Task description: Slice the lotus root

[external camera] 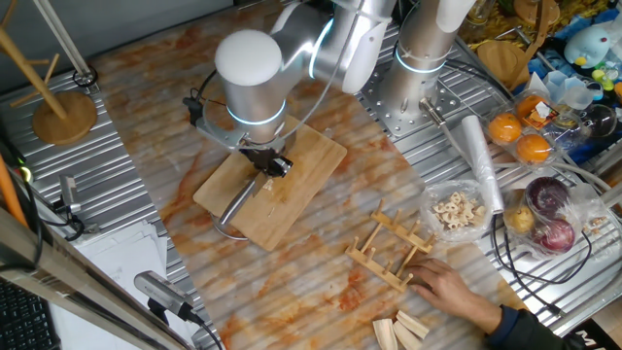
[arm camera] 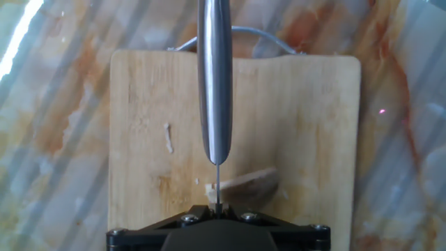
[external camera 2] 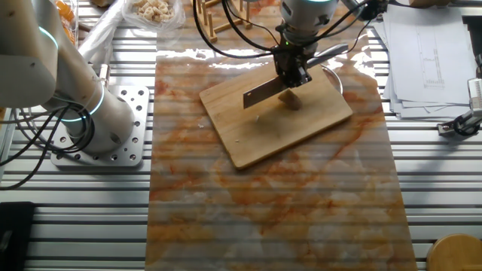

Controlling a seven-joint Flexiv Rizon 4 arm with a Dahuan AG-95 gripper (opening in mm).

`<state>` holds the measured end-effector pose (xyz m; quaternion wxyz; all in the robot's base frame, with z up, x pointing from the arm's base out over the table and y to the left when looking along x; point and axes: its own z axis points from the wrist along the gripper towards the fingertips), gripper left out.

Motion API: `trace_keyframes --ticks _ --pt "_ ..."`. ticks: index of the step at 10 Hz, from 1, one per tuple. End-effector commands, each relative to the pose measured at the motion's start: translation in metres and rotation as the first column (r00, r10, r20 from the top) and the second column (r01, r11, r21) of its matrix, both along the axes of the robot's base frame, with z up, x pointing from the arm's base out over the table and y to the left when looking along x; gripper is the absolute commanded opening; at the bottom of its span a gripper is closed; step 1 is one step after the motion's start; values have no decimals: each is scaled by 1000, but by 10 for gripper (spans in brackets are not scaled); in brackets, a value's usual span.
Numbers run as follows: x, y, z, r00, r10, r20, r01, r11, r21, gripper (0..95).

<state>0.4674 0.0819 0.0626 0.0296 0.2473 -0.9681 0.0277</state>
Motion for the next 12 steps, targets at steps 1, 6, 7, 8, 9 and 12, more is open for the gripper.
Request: trace_keyframes --ticks 1,6,7,8,9,12 --pt "2 -1 -11 1000 -3 8 3 1000 -2 0" --pt "12 -2 -27 1000 1 14 -1 1000 -4 0" --pt "9 -4 -17 1000 6 -6 -6 1000 2 0" --pt "5 -6 -1 1000 16 -14 -16 1000 15 0" --pt "2 -7 8 1000 23 -14 -23 1000 20 0" --pt "-7 -16 21 999 38 -17 -37 999 28 0"
